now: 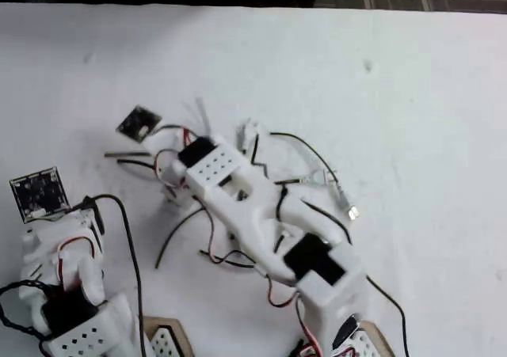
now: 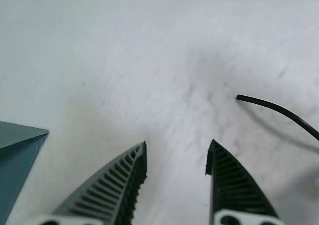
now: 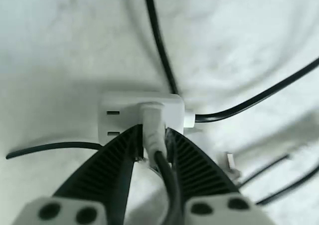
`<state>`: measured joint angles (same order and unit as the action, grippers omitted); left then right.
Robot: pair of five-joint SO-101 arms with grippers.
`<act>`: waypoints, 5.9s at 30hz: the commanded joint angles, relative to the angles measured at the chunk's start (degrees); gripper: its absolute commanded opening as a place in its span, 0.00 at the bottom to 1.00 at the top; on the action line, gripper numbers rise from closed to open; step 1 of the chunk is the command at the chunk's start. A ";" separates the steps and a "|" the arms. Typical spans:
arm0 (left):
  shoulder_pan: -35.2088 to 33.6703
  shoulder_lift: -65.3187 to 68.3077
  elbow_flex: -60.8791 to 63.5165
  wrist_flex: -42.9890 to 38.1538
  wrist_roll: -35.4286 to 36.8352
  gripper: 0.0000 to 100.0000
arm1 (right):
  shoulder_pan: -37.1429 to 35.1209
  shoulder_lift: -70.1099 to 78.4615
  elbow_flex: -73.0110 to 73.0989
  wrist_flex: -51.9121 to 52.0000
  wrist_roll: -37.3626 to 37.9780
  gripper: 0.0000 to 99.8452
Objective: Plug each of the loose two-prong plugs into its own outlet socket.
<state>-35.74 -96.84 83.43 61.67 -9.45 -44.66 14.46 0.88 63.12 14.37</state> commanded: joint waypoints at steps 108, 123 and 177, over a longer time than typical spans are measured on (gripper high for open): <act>47.34 60.35 -27.60 -14.77 -33.14 0.28 | 39.87 -23.16 19.25 6.64 -8.35 0.02; 48.31 79.78 -29.10 -32.18 -25.14 0.28 | 39.78 -23.16 19.34 6.64 -8.09 0.02; 30.64 93.41 -49.14 -29.27 -24.62 0.26 | 39.78 -23.08 20.22 5.67 -7.91 0.02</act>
<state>-2.42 -6.46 38.33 32.31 -34.86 -5.27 -8.22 21.36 69.54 6.55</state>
